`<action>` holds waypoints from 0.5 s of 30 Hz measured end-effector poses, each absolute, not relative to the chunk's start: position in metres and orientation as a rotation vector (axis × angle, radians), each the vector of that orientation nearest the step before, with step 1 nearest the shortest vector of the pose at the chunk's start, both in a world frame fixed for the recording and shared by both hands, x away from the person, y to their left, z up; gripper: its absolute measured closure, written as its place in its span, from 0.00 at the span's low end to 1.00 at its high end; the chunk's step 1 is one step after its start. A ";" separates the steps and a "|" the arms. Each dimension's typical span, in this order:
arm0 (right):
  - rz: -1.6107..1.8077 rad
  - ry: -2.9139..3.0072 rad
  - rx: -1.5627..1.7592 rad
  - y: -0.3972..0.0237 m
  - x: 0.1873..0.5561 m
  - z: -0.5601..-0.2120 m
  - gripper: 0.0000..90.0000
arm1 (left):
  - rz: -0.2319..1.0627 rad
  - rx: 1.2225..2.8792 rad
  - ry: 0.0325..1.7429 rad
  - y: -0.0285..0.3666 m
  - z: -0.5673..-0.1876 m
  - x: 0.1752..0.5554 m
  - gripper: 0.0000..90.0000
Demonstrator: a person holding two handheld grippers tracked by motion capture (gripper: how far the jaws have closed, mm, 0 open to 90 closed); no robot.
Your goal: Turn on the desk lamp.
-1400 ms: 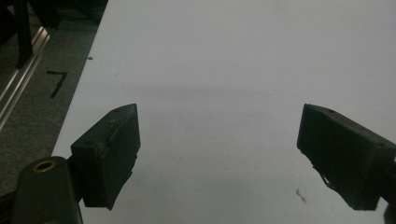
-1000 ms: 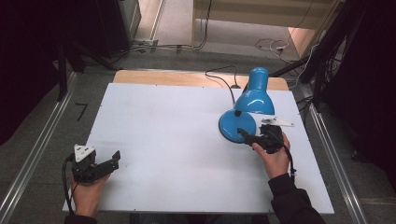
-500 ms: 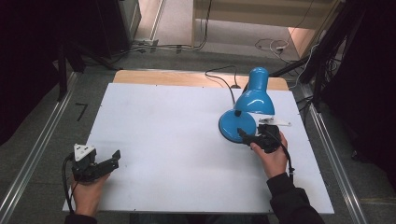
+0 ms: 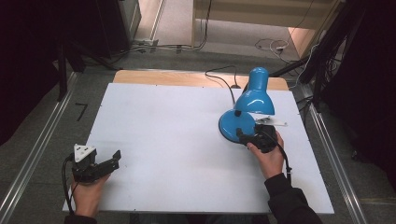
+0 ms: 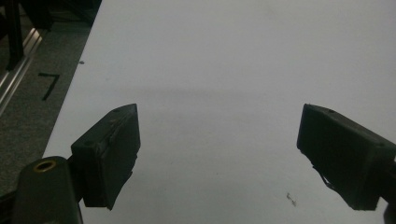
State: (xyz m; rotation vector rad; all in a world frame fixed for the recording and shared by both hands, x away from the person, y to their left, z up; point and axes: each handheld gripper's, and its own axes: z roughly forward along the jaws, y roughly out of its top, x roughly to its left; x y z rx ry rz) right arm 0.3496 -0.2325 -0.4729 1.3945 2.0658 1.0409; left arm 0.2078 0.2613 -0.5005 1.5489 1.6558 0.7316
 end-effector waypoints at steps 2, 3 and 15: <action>1.036 2.084 1.373 -0.231 0.350 -0.475 0.19 | 0.731 1.551 1.657 0.261 -0.501 0.208 0.15; 1.028 2.083 1.368 -0.230 0.350 -0.475 0.19 | 0.733 1.547 1.657 0.261 -0.501 0.208 0.15; 1.055 2.083 1.372 -0.230 0.355 -0.480 0.33 | 0.715 1.545 1.661 0.262 -0.502 0.210 0.16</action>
